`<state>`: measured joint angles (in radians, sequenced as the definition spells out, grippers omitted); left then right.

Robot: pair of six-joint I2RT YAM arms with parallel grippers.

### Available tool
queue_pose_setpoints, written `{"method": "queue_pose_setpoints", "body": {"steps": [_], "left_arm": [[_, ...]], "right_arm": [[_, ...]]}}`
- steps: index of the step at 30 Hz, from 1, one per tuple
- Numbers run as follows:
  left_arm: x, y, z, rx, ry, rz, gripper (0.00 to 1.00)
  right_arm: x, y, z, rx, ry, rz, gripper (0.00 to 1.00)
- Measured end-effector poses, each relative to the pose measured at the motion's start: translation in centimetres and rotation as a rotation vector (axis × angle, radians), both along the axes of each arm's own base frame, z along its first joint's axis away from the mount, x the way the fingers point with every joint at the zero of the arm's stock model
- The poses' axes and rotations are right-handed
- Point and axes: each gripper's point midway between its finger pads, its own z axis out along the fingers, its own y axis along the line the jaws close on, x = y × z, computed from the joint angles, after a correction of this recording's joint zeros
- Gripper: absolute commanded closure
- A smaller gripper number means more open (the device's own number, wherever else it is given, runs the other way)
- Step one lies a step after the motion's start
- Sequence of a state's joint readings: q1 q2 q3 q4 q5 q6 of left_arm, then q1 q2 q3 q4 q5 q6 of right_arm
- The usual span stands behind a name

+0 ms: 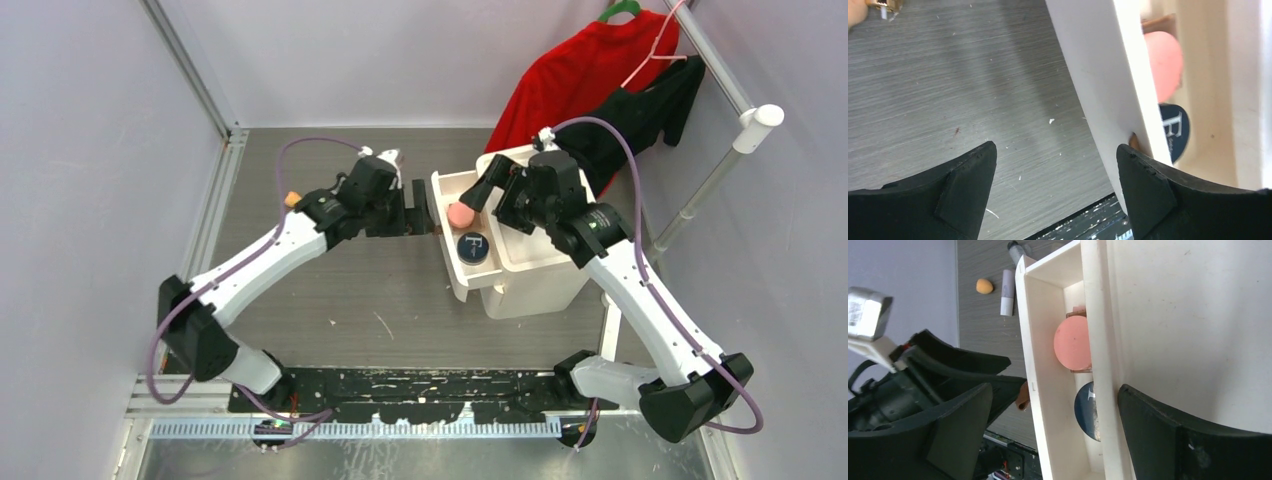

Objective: Organize the makeup

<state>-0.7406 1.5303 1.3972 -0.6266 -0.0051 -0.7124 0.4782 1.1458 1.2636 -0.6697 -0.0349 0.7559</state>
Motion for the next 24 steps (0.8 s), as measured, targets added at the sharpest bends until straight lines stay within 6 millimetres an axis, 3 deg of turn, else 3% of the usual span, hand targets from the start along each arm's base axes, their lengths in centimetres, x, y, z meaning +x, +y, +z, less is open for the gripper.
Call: {"method": "queue_pose_setpoints", "body": {"steps": [5, 8, 13, 20, 24], "left_arm": [[-1.7, 1.5, 2.8, -0.067, -0.051, -0.039, 0.12], [-2.5, 1.3, 3.0, -0.087, -0.053, -0.077, 0.12], [-2.8, 0.6, 1.2, -0.086, -0.012, -0.106, 0.16], [-1.7, -0.1, -2.2, -0.035, 0.051, -0.1, 0.17], [-1.6, -0.2, -2.6, -0.027, 0.057, -0.097, 0.17]], "right_arm": [[-0.3, 0.8, 0.1, 0.026, 0.007, 0.027, 0.0], [-0.4, 1.2, 0.1, 0.039, 0.009, 0.043, 0.0], [-0.4, 1.5, 0.1, 0.048, 0.009, 0.051, 0.0], [-0.3, 1.4, 0.1, 0.047, 0.006, 0.047, 0.0], [-0.3, 1.4, 0.1, 0.046, 0.006, 0.046, 0.0]]}}
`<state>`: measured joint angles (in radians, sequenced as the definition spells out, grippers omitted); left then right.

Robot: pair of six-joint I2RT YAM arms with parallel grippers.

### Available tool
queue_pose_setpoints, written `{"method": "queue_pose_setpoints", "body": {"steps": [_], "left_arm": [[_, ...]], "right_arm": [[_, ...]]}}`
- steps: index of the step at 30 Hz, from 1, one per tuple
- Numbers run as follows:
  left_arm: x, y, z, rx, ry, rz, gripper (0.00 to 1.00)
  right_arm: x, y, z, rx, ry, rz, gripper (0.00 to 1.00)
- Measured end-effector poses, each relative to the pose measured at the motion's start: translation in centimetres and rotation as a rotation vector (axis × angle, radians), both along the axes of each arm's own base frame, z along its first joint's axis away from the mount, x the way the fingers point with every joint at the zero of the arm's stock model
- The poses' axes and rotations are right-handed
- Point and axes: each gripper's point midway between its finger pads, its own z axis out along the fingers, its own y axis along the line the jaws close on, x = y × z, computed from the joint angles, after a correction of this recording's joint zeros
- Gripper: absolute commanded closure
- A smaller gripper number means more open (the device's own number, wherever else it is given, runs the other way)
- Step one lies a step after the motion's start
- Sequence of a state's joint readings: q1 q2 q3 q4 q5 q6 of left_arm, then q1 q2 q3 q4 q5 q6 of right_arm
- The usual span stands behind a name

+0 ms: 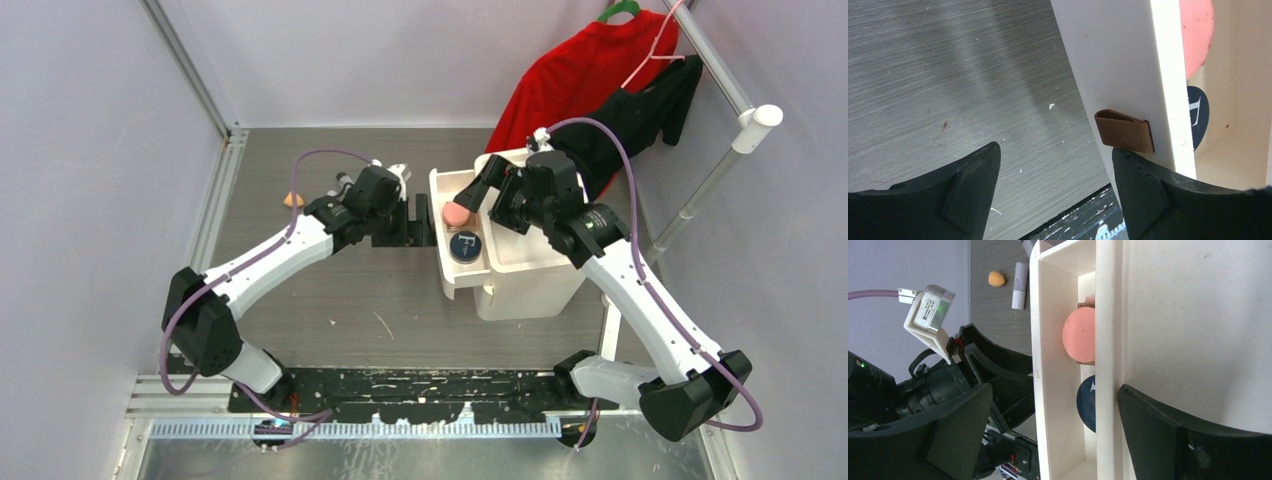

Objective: Organize the makeup

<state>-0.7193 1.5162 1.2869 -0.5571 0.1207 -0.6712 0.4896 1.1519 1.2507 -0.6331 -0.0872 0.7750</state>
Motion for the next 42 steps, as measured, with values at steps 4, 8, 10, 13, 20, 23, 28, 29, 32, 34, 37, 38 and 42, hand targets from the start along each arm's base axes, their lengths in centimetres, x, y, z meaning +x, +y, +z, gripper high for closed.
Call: {"method": "queue_pose_setpoints", "body": {"steps": [4, 8, 10, 13, 20, 23, 28, 29, 32, 34, 37, 38, 42], "left_arm": [[0.0, -0.3, 0.1, -0.013, 0.004, -0.007, 0.17], [0.6, -1.2, -0.1, -0.02, 0.015, -0.011, 0.18], [1.4, -2.7, 0.2, -0.053, 0.01, -0.02, 0.18], [2.2, -5.4, 0.6, -0.103, -0.001, -0.056, 0.18], [2.4, -8.6, 1.5, -0.169, 0.003, -0.113, 0.19], [2.3, -8.8, 1.4, -0.162, 0.011, -0.118, 0.19], [2.4, -8.6, 1.3, -0.142, 0.006, -0.12, 0.18], [2.5, -8.6, 1.3, -0.138, 0.0, -0.124, 0.17], [2.9, -8.0, 1.3, -0.139, -0.015, -0.142, 0.13], [2.8, -7.5, 1.3, -0.158, -0.016, -0.177, 0.13], [2.9, -5.6, 1.0, -0.166, -0.03, -0.228, 0.1], [2.8, -5.1, 0.9, -0.161, -0.042, -0.246, 0.1], [1.7, -3.1, -0.2, -0.148, -0.115, -0.352, 0.19]], "right_arm": [[0.1, -0.1, 0.0, -0.003, -0.001, -0.005, 0.0], [0.1, -0.1, 0.0, -0.004, -0.002, -0.007, 0.0], [0.1, 0.0, 0.0, 0.0, -0.002, -0.004, 0.0], [0.1, 0.1, 0.0, 0.005, 0.0, 0.001, 0.0], [0.1, 0.4, 0.1, 0.014, 0.002, 0.009, 0.0], [0.1, 0.4, 0.0, 0.013, 0.003, 0.009, 0.0], [0.1, 0.3, 0.0, 0.012, 0.003, 0.009, 0.0], [0.1, 0.3, 0.0, 0.011, 0.003, 0.009, 0.0], [0.1, 0.3, 0.1, 0.008, 0.004, 0.01, 0.0], [-0.1, 0.3, 0.0, 0.005, 0.008, 0.012, 0.0], [-0.2, 0.3, 0.0, 0.002, 0.01, 0.015, 0.0], [-0.2, 0.3, 0.0, 0.001, 0.011, 0.016, 0.0], [-0.5, 0.3, 0.0, -0.003, 0.017, 0.02, 0.0]]}}
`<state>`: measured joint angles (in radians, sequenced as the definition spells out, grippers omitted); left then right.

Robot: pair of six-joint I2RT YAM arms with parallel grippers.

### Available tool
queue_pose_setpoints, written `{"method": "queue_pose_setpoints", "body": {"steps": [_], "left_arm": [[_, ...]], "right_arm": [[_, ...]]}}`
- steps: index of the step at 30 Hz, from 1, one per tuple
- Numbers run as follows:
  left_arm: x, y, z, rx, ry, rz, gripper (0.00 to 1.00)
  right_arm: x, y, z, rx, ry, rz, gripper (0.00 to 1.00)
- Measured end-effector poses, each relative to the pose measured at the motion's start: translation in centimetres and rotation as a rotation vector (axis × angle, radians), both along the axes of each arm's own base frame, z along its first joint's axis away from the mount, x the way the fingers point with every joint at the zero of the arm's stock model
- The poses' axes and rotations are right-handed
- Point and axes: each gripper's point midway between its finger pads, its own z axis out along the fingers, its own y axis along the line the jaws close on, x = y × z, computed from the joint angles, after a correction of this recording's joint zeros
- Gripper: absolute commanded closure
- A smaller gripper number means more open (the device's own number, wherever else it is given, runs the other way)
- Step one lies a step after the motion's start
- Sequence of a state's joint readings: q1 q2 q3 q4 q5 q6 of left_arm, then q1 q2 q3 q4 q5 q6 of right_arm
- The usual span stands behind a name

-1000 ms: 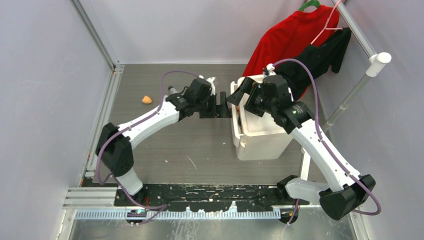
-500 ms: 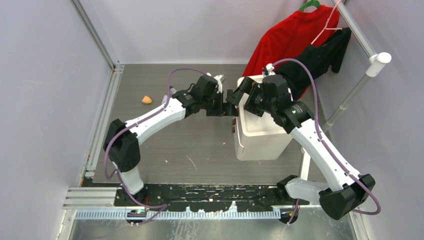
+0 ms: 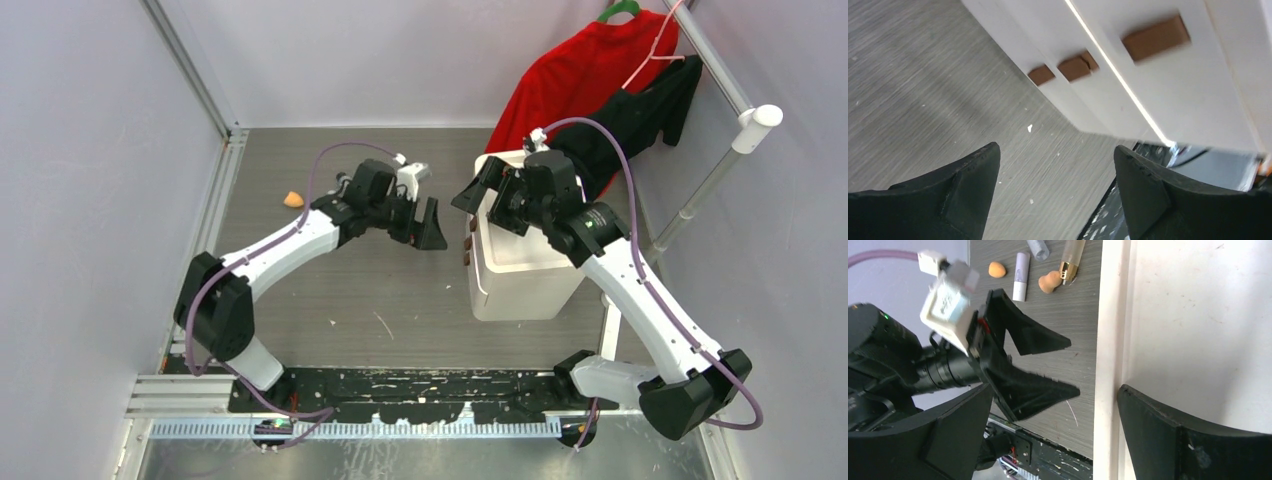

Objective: Organize the makeup

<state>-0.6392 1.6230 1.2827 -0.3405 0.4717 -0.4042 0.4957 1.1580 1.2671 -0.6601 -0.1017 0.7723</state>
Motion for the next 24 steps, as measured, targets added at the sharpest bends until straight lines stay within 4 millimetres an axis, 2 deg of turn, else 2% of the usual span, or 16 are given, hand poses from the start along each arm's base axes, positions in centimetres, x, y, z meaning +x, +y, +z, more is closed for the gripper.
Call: {"method": "queue_pose_setpoints", "body": {"steps": [4, 6, 9, 17, 24], "left_arm": [[-2.1, -0.3, -1.3, -0.049, -0.095, -0.147, 0.2], [-2.6, -0.8, -2.2, -0.07, -0.133, -0.194, 0.24], [-2.9, -1.9, -3.0, -0.099, -0.2, -0.257, 0.25], [-2.8, -6.1, -3.5, -0.168, -0.467, -0.406, 0.27], [-1.3, -7.0, -4.3, -0.172, -0.559, -0.41, 0.34]], "right_arm": [[-0.2, 0.0, 0.0, -0.005, 0.004, 0.004, 0.0], [-0.3, 0.0, 0.0, -0.008, 0.005, 0.006, 0.0], [-0.4, 0.0, 0.0, -0.01, 0.008, 0.009, 0.0], [-0.6, -0.1, 0.0, -0.013, 0.013, 0.011, 0.0], [-1.0, -0.1, -0.1, -0.016, 0.02, 0.015, 0.0]]}}
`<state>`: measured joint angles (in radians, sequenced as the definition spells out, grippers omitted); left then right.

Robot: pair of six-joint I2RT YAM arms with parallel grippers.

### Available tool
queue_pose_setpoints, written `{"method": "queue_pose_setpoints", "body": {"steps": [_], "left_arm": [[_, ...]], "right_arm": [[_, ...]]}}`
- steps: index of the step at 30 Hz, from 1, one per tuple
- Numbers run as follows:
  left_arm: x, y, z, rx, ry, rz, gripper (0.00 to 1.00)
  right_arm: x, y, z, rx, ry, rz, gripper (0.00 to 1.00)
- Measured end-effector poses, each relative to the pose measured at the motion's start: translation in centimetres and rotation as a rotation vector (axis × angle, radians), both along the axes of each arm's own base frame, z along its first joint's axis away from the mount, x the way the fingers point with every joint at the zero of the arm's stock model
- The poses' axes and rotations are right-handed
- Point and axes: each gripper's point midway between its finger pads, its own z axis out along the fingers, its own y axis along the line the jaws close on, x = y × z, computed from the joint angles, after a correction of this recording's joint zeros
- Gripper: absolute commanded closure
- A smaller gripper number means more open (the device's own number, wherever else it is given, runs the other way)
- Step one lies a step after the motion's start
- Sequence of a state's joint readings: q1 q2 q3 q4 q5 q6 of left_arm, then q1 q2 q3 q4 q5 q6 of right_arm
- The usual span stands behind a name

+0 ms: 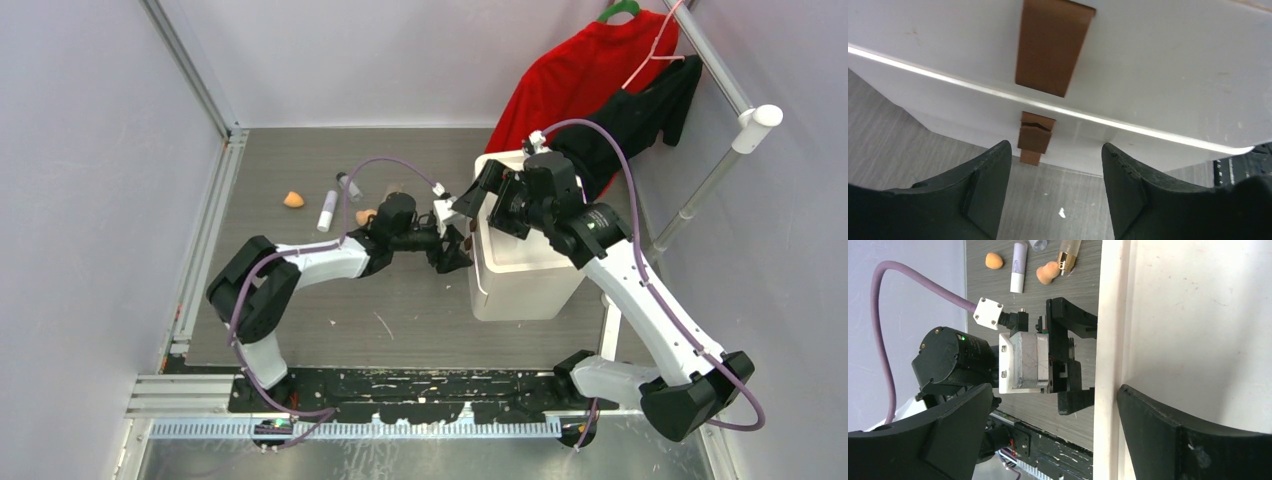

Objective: Organize the makeup

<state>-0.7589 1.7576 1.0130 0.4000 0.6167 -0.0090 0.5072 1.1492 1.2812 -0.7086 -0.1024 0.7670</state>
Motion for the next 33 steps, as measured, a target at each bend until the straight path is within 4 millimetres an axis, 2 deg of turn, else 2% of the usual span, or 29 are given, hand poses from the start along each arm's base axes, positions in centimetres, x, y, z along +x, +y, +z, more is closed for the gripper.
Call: {"method": "queue_pose_setpoints", "body": {"steps": [6, 9, 13, 20, 28, 33], "left_arm": [[1.2, -0.5, -0.8, -0.01, -0.045, 0.018, 0.41], [1.6, -0.5, -1.3, -0.007, -0.047, 0.031, 0.53], [2.1, -0.4, -1.3, -0.009, -0.064, 0.063, 0.61], [2.4, 0.1, -2.0, -0.007, -0.072, 0.096, 0.54], [2.7, 0.0, -1.0, -0.037, -0.086, 0.104, 0.53], [2.7, -0.1, -0.7, -0.048, -0.079, 0.109, 0.57]], "right_arm": [[-0.1, 0.0, 0.0, 0.0, 0.001, 0.001, 0.0], [-0.2, -0.1, 0.1, 0.002, -0.002, 0.001, 0.0], [-0.3, -0.1, 0.2, 0.004, -0.003, 0.003, 0.0], [-0.3, 0.0, 0.2, 0.005, -0.003, 0.004, 0.0], [-0.3, 0.0, 0.2, 0.005, -0.003, 0.005, 0.0], [-0.3, 0.0, 0.2, 0.005, -0.003, 0.005, 0.0]]}}
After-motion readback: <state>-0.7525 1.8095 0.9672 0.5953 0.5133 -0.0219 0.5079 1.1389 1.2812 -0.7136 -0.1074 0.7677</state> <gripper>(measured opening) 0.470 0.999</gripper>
